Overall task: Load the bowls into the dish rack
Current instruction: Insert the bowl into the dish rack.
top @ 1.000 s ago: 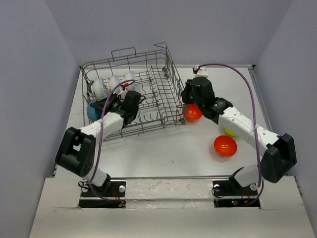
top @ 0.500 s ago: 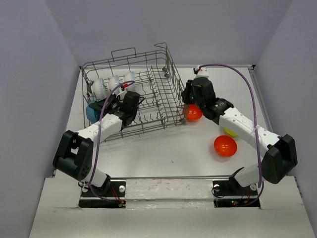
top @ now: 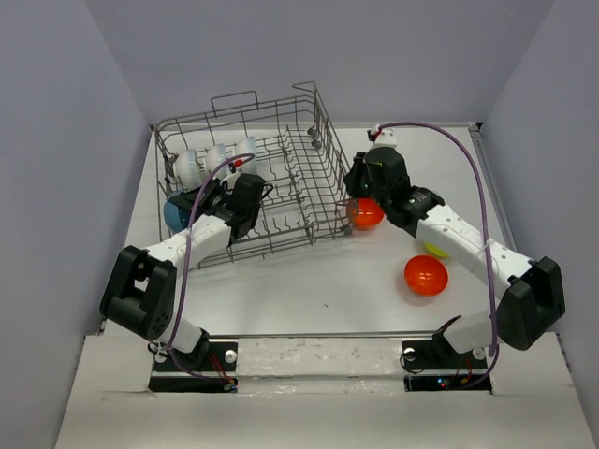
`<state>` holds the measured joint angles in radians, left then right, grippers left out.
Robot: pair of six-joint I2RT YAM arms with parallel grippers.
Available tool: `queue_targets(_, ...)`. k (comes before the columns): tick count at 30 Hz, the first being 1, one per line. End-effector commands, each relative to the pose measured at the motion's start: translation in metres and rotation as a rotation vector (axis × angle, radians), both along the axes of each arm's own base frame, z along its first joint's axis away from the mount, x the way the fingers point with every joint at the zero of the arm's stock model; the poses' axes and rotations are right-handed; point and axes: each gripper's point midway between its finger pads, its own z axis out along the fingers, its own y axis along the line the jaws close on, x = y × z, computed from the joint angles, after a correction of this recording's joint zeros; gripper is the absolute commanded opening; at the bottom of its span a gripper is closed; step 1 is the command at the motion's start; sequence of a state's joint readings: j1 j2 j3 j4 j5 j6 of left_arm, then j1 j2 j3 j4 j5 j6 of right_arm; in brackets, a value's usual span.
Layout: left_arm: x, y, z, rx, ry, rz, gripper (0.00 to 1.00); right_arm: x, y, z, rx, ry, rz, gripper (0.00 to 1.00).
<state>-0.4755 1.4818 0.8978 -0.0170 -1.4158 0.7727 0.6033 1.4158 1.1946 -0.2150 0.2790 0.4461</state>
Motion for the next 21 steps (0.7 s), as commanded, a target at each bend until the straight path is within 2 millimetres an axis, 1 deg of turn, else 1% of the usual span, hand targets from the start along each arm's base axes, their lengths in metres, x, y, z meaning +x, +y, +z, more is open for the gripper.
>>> queue_targets(1,-0.0112,0.0076,0.0076,0.012,0.010,0.021,0.00,-0.0138,-0.0144,-0.0231,0.007,0.098,-0.050,0.01)
queue_targets(13,-0.0148,0.0108,0.0141,-0.023,-0.035,0.017,0.00,-0.0179,-0.0136,-0.0237,0.011,0.105,-0.035,0.01)
queue_targets(21,-0.0152,0.0119,0.0128,-0.026,-0.030,0.015,0.00,-0.0177,-0.0127,-0.0243,0.012,0.108,-0.033,0.01)
